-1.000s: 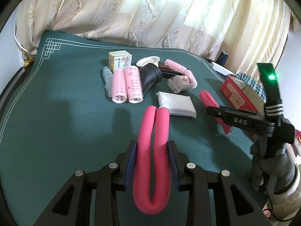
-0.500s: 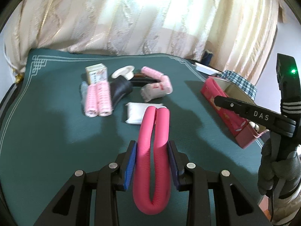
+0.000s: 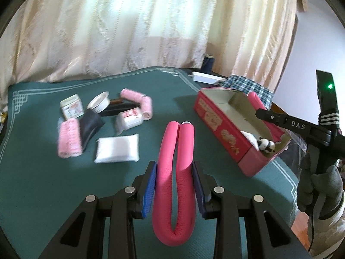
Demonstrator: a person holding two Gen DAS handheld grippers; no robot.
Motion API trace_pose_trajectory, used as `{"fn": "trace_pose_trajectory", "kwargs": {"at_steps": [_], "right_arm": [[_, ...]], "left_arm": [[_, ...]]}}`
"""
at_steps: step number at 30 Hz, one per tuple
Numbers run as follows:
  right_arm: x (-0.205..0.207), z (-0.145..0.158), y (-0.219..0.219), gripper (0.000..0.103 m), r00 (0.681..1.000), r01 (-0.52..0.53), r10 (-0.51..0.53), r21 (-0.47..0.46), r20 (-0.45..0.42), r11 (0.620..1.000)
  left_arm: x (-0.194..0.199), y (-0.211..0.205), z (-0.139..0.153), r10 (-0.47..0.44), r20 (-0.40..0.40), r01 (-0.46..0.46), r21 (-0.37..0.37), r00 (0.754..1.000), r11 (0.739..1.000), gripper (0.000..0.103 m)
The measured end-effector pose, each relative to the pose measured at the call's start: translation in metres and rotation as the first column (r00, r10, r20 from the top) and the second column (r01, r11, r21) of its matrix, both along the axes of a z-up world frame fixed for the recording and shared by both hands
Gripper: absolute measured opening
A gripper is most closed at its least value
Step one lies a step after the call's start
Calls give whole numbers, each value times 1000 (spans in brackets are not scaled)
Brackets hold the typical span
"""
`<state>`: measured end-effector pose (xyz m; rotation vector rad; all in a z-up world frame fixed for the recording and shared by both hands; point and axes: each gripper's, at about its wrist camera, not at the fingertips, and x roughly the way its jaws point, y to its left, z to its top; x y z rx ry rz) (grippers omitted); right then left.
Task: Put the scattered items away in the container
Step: 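Carry both pink foam tubes into the red tin and open both grippers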
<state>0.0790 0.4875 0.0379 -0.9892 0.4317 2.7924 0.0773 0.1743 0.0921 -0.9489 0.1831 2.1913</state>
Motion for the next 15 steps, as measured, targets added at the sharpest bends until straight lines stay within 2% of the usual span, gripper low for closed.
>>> {"fn": "trace_pose_trajectory", "kwargs": {"at_steps": [6,15], "right_arm": [[9,-8,35,39,998,57,-56,-14,15,998],[7,-21,55,39,998,57,-56,-31,38,998]], "left_arm": [[8,34,8,-58,-17,58,-7,998,998,35],[13,74,15,-117,-26,117,-11,993,993,34]]}}
